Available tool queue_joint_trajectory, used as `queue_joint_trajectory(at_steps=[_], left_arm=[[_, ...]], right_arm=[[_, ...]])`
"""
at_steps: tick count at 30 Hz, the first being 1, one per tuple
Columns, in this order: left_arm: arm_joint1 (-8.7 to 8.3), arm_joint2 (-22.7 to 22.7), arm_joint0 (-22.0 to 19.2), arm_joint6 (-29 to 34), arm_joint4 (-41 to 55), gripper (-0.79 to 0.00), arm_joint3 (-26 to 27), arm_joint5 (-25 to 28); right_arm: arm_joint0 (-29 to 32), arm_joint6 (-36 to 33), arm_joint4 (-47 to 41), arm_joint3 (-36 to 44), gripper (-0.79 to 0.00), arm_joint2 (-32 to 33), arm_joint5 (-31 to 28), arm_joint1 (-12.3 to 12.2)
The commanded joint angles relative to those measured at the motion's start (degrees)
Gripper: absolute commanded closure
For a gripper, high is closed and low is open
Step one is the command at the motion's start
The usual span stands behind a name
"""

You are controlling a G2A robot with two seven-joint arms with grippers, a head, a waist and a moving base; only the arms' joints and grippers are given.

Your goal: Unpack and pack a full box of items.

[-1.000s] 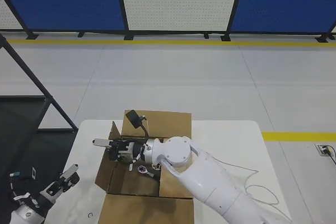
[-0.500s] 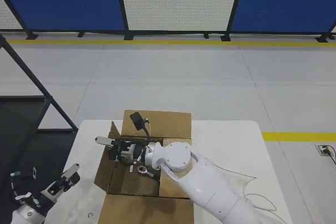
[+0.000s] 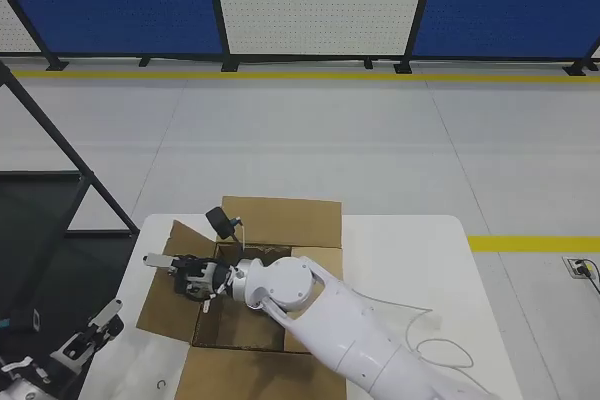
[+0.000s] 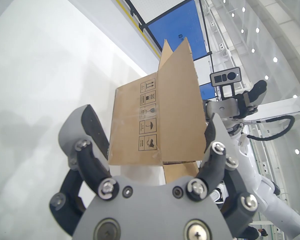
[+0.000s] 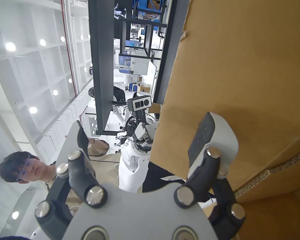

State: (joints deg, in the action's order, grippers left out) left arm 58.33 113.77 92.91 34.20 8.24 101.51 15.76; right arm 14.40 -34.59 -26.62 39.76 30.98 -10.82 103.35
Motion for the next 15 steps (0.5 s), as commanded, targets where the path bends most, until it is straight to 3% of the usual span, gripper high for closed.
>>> queue_joint_trajectory(at_steps=[1,8,15], left_arm=[[0.03,0.6,0.8,0.1,0.5,-0.785,0.5,0.5],[0.05,1.1,2.1,1.0,0.0,-0.785,1.9,1.3],[-0.20,-2.3,0.0,1.9,-6.7,-0.785,0.7,-1.8]], right_arm=[[-0.8,-0.5,0.1,-1.7,-0.785,-0.6,0.2,1.0],[-3.0,-1.8,-0.1,-8.4,-0.785,-1.7,0.3,4.7],[-4.1,-2.9,-0.6,-13.5,-0.785,-1.1,-1.8,7.1]])
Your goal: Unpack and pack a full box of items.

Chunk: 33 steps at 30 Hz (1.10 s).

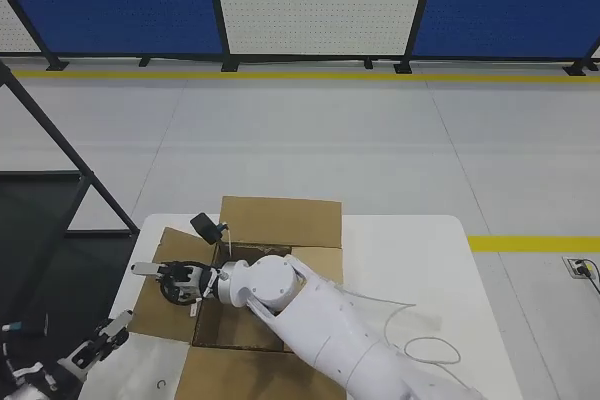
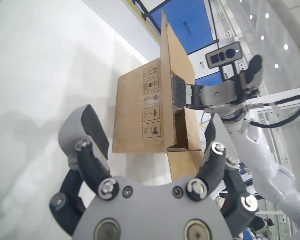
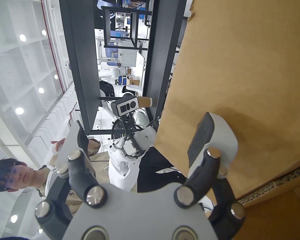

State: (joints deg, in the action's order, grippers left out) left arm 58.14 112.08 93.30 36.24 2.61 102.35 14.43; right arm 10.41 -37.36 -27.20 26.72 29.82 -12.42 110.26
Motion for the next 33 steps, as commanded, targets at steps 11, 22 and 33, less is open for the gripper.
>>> queue_joint_trajectory(at_steps=[11,22,33], left_arm=[[-0.17,-4.8,-4.0,-1.5,-8.3,-0.785,-3.2,-5.6],[-0.34,-9.3,-7.0,-1.8,-17.0,-0.785,-4.8,-11.4],[-0.28,-13.1,-7.0,-6.3,-27.7,-0.785,-3.5,-12.2]], right_arm=[[-1.3,2.3,2.6,-2.7,-0.785,2.3,-5.5,1.2],[-0.1,7.5,7.7,0.9,-0.785,6.9,-10.6,-1.6],[6.8,8.3,13.1,11.8,-0.785,13.5,-10.1,-6.5]])
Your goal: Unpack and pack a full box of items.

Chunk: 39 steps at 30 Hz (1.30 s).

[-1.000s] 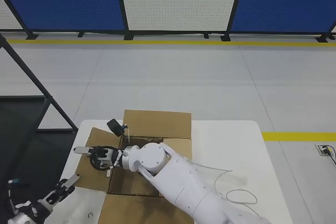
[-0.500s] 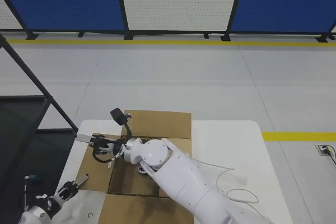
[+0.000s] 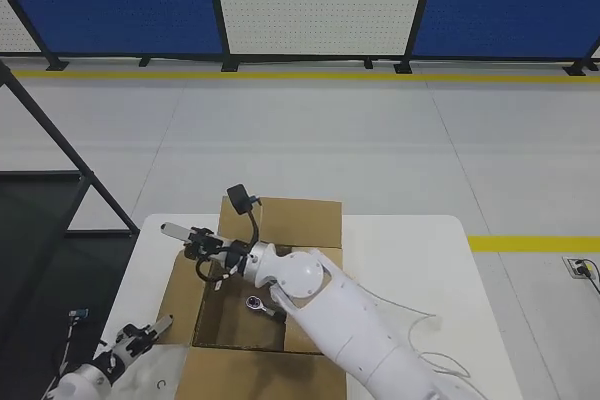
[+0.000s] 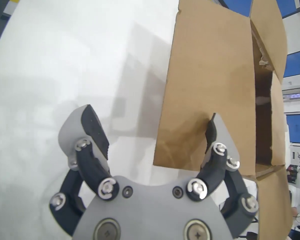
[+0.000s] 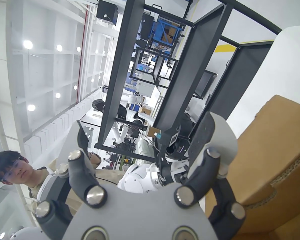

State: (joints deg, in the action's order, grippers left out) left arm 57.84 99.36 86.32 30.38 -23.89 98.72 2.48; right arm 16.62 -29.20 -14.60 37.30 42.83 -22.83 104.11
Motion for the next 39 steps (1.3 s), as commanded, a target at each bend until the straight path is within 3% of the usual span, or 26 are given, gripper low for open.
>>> queue_joint_trajectory(at_steps=[1,17,39], left_arm=[[0.04,-0.9,0.0,-1.0,-2.4,-0.785,0.2,-0.5],[0.24,-4.6,-0.4,-1.4,-8.8,-0.785,2.2,1.6],[0.44,-6.2,-2.1,-0.4,-11.4,-0.785,1.8,1.9]], right_arm=[[1.5,0.3,1.3,2.7,-0.785,1.1,0.7,-0.8],[16.4,-1.2,11.9,27.2,-0.785,10.6,10.0,-6.7],[21.2,-4.5,13.3,33.8,-0.785,13.3,11.6,-8.0]])
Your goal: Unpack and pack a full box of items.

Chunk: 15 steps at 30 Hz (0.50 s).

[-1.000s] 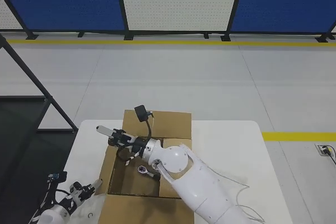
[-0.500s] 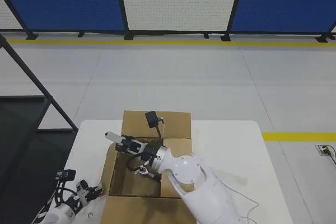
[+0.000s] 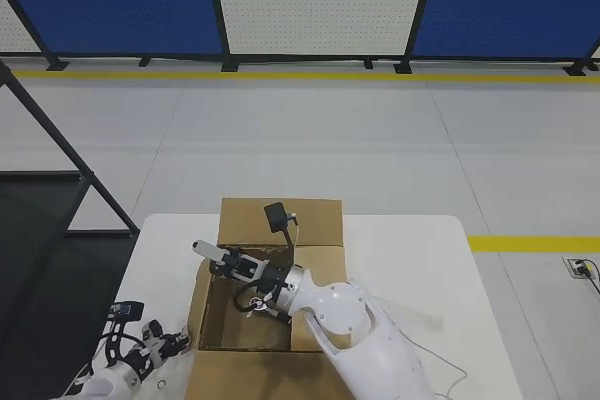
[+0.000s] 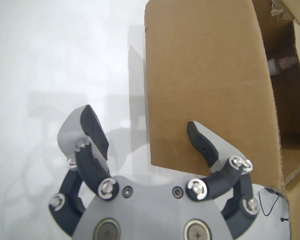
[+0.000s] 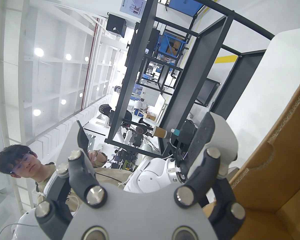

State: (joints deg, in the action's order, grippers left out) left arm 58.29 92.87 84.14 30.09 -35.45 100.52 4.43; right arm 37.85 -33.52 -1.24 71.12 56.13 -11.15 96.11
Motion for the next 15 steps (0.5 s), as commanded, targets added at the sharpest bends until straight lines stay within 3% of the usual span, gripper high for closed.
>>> queue_joint_trajectory(at_steps=[1,15], left_arm=[[-0.02,0.8,0.2,-0.1,0.7,-0.785,0.1,0.1],[-0.50,13.4,4.0,-1.9,7.4,-0.785,7.6,1.3]], right_arm=[[-0.1,-0.4,-0.1,-0.1,-0.785,-0.1,-0.1,0.0],[-0.1,-8.6,-2.5,0.1,-0.785,1.2,-2.6,-0.8]])
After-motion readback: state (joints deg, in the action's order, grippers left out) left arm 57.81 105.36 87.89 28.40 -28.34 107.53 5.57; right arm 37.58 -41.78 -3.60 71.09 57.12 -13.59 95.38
